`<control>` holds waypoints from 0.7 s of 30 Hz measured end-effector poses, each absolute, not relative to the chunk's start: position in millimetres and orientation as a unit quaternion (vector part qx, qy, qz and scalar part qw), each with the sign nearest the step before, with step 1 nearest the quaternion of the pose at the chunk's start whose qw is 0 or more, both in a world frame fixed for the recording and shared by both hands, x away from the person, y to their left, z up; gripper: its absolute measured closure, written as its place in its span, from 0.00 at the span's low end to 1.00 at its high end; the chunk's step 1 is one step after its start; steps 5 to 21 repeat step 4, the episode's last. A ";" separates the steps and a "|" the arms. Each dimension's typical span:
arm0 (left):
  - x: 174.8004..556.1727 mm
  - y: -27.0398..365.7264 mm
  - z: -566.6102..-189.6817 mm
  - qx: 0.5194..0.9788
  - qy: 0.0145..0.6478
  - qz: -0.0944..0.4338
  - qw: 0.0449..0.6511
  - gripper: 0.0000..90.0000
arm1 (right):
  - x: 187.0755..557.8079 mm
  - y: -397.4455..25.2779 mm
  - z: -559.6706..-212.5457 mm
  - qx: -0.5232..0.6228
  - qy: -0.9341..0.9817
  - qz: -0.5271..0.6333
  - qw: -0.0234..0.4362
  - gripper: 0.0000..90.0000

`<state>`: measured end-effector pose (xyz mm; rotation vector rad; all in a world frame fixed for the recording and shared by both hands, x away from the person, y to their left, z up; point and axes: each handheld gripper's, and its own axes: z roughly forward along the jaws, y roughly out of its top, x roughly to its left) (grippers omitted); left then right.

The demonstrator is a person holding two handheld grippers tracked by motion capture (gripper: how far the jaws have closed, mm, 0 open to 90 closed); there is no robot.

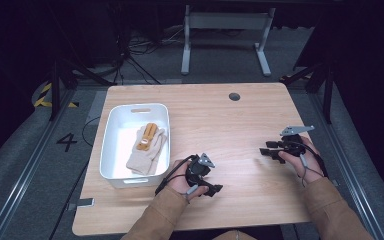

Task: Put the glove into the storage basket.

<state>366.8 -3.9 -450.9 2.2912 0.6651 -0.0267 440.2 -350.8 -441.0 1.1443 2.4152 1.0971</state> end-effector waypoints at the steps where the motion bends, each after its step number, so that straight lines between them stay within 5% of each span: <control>1: 366.9 -5.3 -454.7 0.896 0.258 -0.007 0.362 0.29 | 440.2 -350.5 -441.1 0.393 0.830 0.375 0.125 0.58; 21: 368.1 -5.0 -457.6 0.897 0.262 -0.008 0.355 0.29 | 440.7 -349.9 -441.7 0.393 0.830 0.376 0.127 0.57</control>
